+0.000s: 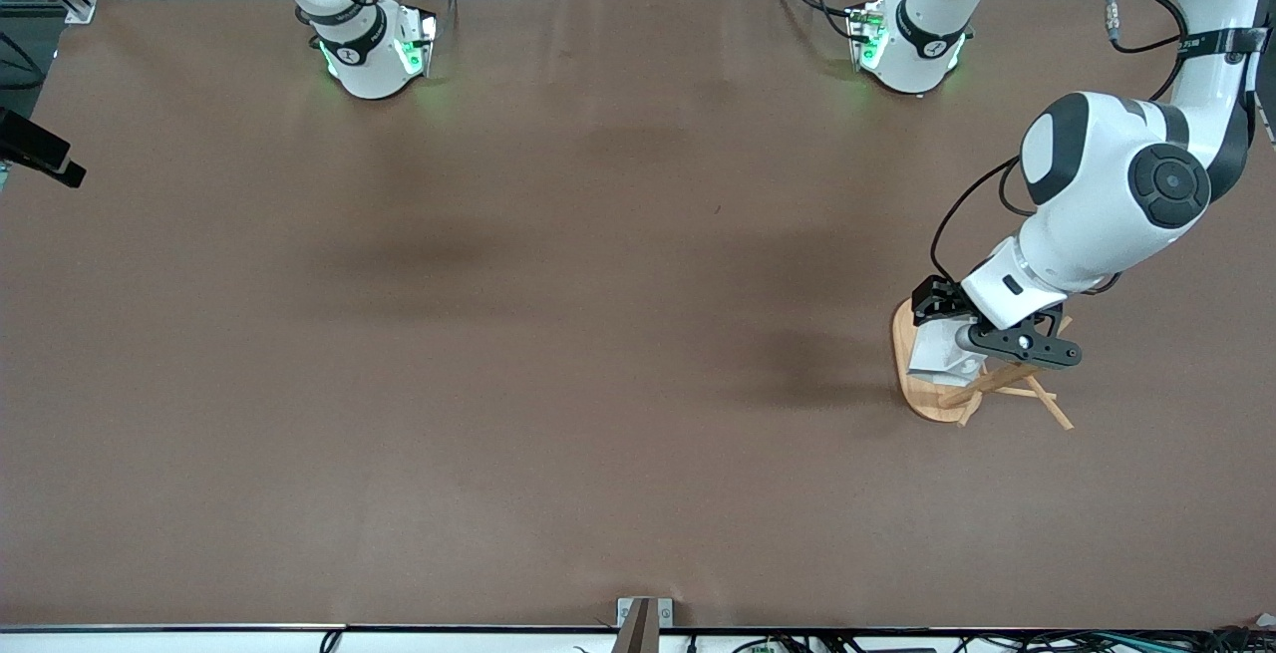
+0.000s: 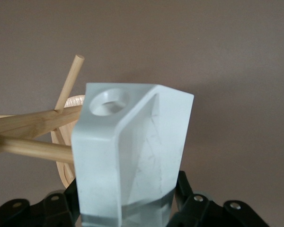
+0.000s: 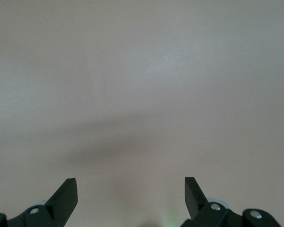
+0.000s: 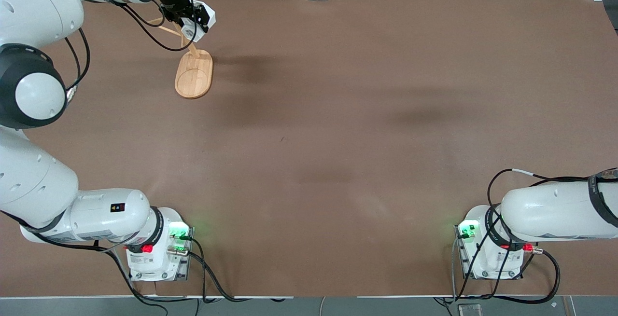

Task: Hang cup on rack
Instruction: 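Lower the cup with the left gripper onto a rack dowel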

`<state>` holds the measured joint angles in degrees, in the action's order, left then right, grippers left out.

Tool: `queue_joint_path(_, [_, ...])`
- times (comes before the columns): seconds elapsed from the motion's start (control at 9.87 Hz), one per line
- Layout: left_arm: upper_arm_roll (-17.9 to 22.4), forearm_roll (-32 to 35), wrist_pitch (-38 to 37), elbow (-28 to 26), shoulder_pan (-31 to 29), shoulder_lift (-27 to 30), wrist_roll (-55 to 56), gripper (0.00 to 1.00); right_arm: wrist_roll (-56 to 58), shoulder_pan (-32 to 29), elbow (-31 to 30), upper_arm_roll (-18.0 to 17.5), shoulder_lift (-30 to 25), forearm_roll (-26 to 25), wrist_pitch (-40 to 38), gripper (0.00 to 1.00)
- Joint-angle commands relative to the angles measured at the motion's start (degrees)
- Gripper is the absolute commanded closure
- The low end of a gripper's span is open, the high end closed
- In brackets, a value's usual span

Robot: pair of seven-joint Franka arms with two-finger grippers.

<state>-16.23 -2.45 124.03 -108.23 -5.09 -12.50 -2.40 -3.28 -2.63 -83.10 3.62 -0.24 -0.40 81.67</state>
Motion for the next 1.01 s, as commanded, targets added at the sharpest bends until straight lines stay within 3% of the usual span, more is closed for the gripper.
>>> queue_joint_path(0.0, [0.41, -1.07, 1.12, -1.36, -0.19, -0.59, -2.08, 0.99, 0.2, -0.45, 0.48, -0.19, 0.15, 0.22, -0.72, 0.0])
queue_joint_path(0.61, [2.51, -1.59, 1.12, -1.37, -0.36, -0.94, -2.52, 0.98, 0.2, -0.45, 0.48, -0.28, 0.15, 0.31, -0.72, 0.0])
queue_joint_path(0.71, [2.87, -2.64, 1.12, -1.37, -0.36, -1.21, -2.52, 0.87, 0.2, -0.45, 0.48, -0.28, 0.15, 0.31, -0.72, 0.0])
queue_joint_path(0.91, [3.05, -2.91, 1.12, -1.19, -0.36, -1.47, -2.52, 0.0, 0.2, -0.45, 0.57, -0.28, 0.15, 0.31, -0.72, 0.0])
